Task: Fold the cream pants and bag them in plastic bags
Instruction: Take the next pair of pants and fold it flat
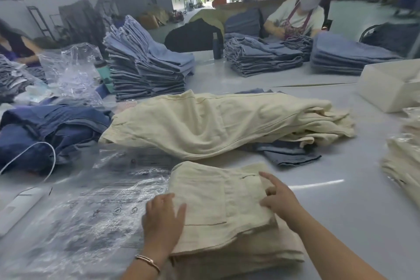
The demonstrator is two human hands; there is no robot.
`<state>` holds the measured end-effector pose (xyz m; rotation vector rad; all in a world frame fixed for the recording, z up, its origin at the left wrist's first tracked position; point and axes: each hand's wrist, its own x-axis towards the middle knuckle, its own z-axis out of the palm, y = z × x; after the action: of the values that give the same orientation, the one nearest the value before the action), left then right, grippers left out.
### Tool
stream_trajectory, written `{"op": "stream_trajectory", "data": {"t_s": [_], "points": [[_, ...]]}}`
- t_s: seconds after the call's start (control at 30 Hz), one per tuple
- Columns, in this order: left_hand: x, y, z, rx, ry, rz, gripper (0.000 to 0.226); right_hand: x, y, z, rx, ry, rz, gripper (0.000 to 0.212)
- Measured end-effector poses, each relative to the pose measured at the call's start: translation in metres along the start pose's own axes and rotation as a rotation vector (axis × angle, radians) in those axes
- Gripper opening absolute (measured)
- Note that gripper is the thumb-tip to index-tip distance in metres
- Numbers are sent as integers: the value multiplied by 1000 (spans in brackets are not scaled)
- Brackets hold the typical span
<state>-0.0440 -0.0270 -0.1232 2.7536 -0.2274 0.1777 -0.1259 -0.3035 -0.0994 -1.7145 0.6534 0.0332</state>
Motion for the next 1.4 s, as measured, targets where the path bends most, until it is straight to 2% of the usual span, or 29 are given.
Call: {"op": "stream_trajectory", "data": {"t_s": [0.07, 0.1, 0.17, 0.27, 0.37, 0.43, 0.5, 0.6, 0.63, 0.73, 0.87, 0.97, 1.03, 1.1, 1.17, 1.27, 1.33, 1.4], "points": [[10, -12, -6, 4, -50, -98, 51, 3, -6, -17, 105, 52, -27, 63], [14, -15, -5, 19, -106, -75, 58, 5, -7, -26, 65, 79, -28, 60], [14, -13, 6, 80, -279, 90, 72, 8, -4, -37, -208, 79, 7, 59], [-9, -4, 34, 193, -493, 284, 76, 10, 12, -30, -679, 11, 89, 58], [-13, -5, 45, 225, -488, 269, 74, 10, 11, -10, -1123, 250, -30, 46], [-10, -11, 43, 215, -403, 258, 72, 12, 9, 6, -1107, 325, -202, 50], [-12, -21, 46, 187, -321, 212, 71, 12, 23, 29, -1081, 203, -304, 62], [-20, -33, 51, 201, -408, 173, 75, 13, 53, 47, -1191, -4, -196, 68], [-19, -33, 52, 191, -422, 168, 75, 15, 59, 47, -1192, -10, -159, 70], [-18, -28, 50, 148, -403, 111, 77, 17, 59, 44, -1138, 90, -48, 81], [-29, -19, 44, 199, -250, -18, 74, 8, 43, 41, -1023, 291, 100, 106], [-30, -13, 36, 149, -217, 73, 68, 6, 38, 27, -704, 331, 105, 98], [-30, -11, 30, 50, -262, 194, 68, 8, 42, 12, -517, 379, 93, 85], [-29, -12, 22, -5, -351, 242, 68, 6, 48, -1, -465, 449, 100, 77], [-25, -25, 10, -3, -383, 234, 60, 1, 51, -5, -503, 461, 124, 72], [-18, -62, -22, -36, -366, 198, 14, -3, 46, 3, -763, 490, 158, 68], [-16, -93, -42, -31, -466, 166, 13, -7, 39, 17, -907, 495, 68, 70], [-19, -117, -54, 52, -634, 184, 22, -12, 36, 39, -942, 439, -131, 73]]}}
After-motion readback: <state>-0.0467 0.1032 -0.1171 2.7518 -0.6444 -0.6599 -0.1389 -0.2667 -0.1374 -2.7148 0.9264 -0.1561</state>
